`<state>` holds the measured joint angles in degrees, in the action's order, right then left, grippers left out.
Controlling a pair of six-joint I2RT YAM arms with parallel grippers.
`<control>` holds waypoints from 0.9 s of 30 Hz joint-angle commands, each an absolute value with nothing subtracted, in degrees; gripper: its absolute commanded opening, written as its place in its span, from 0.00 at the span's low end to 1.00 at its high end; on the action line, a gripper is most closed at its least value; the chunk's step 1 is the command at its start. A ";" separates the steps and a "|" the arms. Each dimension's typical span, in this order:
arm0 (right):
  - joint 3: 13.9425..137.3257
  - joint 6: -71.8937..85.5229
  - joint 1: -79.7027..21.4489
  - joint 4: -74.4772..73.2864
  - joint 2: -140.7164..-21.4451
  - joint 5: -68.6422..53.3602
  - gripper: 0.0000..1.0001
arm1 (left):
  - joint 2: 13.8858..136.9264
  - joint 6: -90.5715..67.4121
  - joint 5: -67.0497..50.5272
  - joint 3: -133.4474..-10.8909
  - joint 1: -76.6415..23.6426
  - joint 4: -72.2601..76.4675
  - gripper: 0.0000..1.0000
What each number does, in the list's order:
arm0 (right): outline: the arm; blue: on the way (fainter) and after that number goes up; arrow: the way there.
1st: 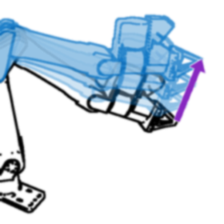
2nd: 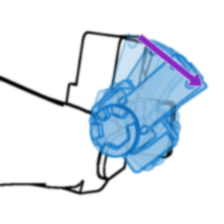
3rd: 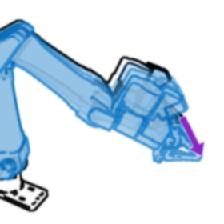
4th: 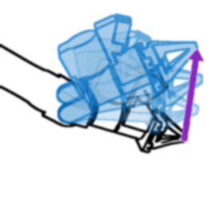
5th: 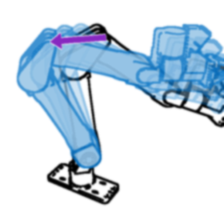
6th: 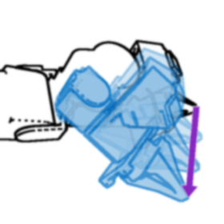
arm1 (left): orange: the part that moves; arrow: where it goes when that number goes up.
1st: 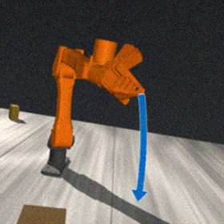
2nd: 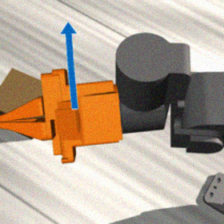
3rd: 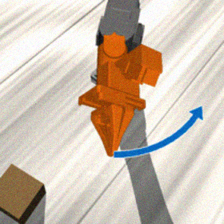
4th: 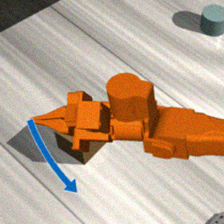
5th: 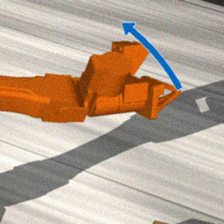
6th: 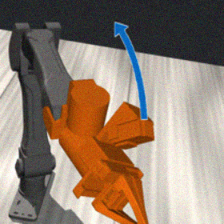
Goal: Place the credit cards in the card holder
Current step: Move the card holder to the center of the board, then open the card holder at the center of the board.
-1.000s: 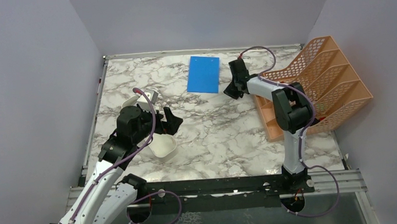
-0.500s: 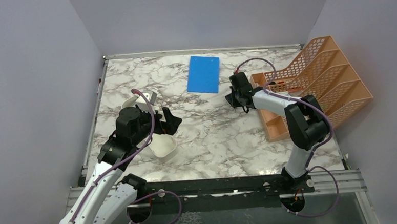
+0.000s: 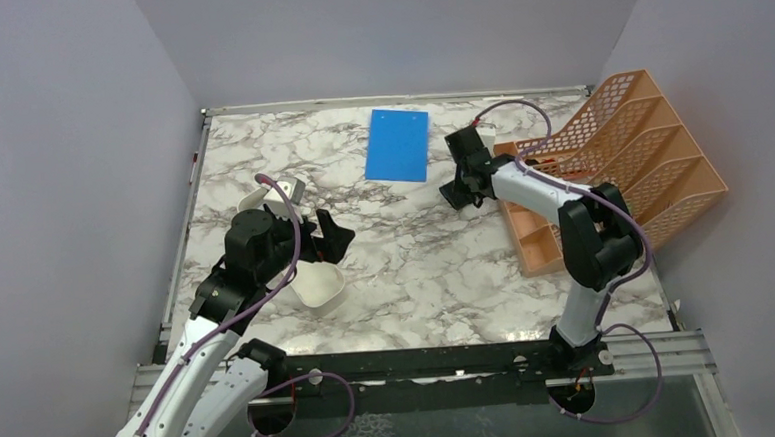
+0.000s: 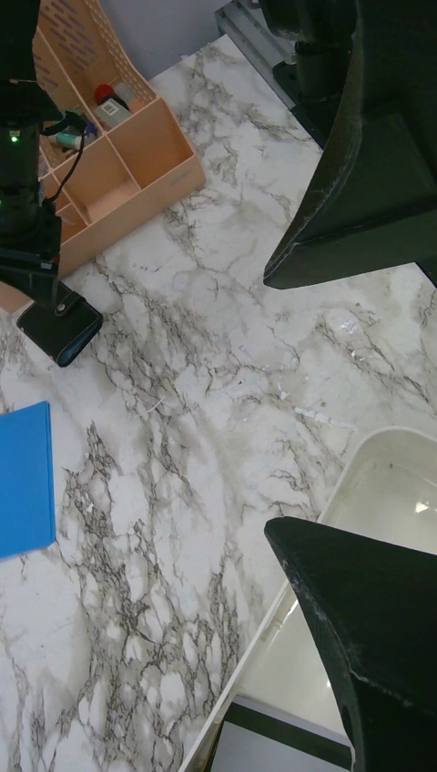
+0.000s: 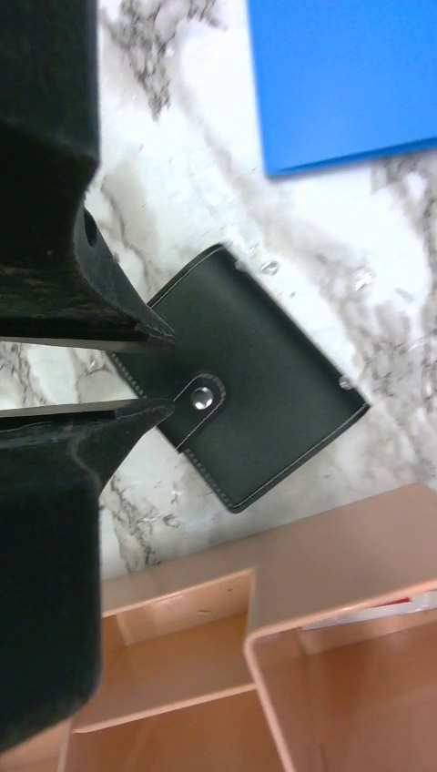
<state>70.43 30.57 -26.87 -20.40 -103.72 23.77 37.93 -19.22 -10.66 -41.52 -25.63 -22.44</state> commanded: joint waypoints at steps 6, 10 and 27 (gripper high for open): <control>77.53 35.60 -26.81 -25.70 -111.72 30.41 0.35 | 37.41 -19.42 -9.32 -41.01 -25.58 -21.77 0.99; 77.67 35.51 -26.81 -26.24 -113.78 32.04 0.35 | 37.56 -19.42 -9.36 -41.06 -25.58 -21.78 0.99; 73.33 30.14 -26.81 -22.31 -113.26 31.31 0.01 | 37.60 -19.34 -9.05 -40.96 -25.58 -21.80 0.99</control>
<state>77.08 32.05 -26.98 -22.90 -113.65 32.16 38.04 -19.22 -10.39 -41.50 -25.63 -22.44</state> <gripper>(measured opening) 0.029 0.989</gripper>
